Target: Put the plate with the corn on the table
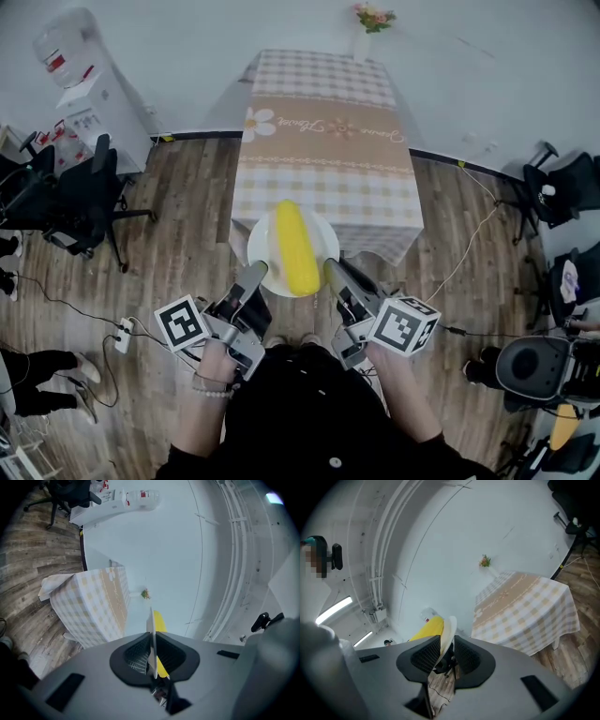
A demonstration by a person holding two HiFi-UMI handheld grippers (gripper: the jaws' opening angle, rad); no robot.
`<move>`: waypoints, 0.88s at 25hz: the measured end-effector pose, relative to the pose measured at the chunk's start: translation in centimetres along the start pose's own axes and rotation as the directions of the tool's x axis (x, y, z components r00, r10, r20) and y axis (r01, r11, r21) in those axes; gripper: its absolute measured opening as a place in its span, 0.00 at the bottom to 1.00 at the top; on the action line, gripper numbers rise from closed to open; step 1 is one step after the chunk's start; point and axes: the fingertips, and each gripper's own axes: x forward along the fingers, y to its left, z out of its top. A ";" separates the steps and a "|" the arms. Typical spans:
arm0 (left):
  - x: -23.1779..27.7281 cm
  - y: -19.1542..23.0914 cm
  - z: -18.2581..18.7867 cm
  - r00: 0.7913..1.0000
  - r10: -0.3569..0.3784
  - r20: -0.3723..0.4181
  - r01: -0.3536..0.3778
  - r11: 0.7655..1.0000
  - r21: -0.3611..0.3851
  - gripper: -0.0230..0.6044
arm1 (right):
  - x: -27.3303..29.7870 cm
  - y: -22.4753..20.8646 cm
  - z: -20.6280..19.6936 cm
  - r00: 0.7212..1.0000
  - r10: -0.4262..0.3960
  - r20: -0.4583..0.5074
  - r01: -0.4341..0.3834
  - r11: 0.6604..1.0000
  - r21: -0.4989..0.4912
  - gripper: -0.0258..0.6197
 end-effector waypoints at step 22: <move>-2.4 0.0 0.9 0.998 -0.017 -0.060 0.017 1.000 0.007 0.09 | 0.2 1.7 -2.2 0.997 -0.038 0.063 0.038 0.999 0.004 0.22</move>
